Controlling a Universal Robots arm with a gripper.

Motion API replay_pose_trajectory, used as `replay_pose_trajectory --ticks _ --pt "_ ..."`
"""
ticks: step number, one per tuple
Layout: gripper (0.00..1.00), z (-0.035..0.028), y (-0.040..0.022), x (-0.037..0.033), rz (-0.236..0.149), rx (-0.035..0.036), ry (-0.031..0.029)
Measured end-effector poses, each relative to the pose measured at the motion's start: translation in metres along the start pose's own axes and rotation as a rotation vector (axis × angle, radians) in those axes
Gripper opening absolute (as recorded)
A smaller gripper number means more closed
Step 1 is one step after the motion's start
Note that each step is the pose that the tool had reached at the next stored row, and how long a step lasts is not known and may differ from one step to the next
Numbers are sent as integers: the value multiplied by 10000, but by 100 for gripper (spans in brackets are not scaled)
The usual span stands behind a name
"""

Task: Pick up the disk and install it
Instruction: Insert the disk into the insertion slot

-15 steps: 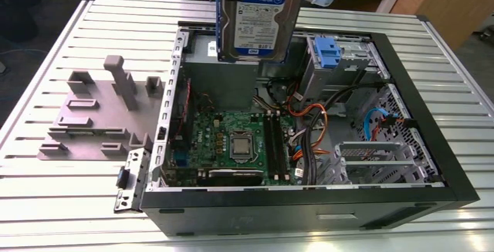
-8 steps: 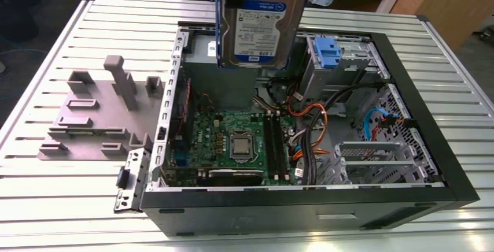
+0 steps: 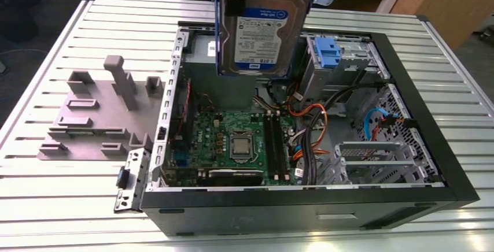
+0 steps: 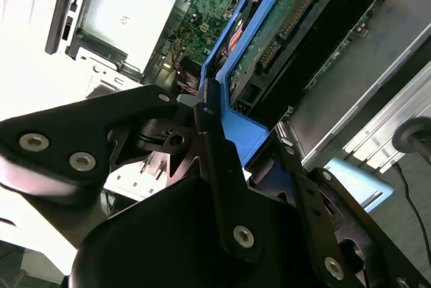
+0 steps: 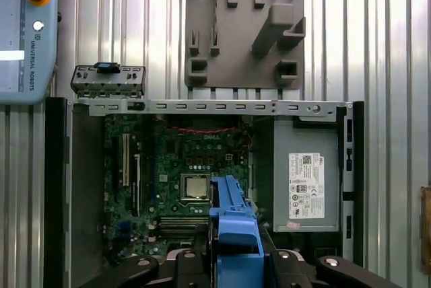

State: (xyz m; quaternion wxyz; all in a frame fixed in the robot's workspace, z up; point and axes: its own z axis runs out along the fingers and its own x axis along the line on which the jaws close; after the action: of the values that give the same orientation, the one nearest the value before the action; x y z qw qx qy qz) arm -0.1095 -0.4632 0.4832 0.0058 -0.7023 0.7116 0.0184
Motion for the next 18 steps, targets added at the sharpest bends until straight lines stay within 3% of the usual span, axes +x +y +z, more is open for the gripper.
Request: replay_pose_trajectory --ticks 6,12,18 --pt "36 1 -2 97 1 0 26" --pt "36 5 -4 122 2 1 69" --pt "36 9 -47 122 2 1 72"
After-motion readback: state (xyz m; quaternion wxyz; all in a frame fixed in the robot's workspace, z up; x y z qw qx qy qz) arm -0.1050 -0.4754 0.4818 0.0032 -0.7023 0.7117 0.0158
